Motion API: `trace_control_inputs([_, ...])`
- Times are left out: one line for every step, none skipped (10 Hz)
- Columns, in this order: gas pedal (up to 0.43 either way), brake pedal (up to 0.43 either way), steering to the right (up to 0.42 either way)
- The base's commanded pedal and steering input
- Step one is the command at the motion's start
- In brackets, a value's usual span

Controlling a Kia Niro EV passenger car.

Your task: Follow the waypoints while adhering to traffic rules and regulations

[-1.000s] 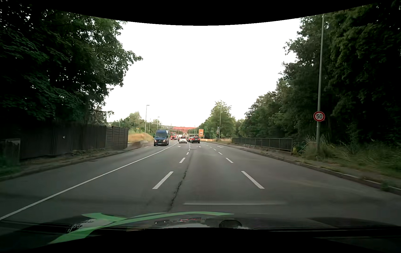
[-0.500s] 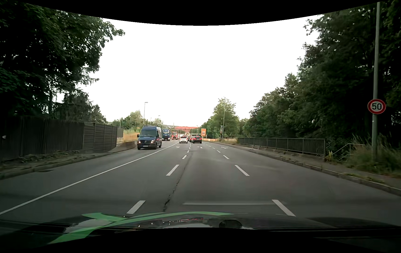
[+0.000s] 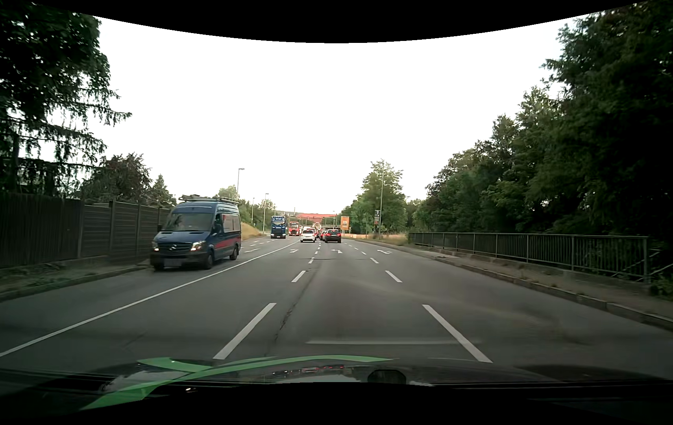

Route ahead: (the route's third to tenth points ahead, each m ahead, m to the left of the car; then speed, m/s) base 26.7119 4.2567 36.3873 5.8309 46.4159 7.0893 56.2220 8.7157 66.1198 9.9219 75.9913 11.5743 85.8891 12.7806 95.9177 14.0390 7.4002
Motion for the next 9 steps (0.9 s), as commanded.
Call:
trace_control_inputs([0.000,0.000,-0.014])
trace_control_inputs([0.000,0.000,-0.014])
trace_control_inputs([0.000,0.000,-0.014])
trace_control_inputs([0.000,0.000,-0.014])
trace_control_inputs([0.000,0.000,-0.014])
trace_control_inputs([0.000,0.000,-0.014])
trace_control_inputs([0.000,0.000,-0.014])
trace_control_inputs([0.000,0.000,-0.014])
trace_control_inputs([0.000,0.000,-0.014])
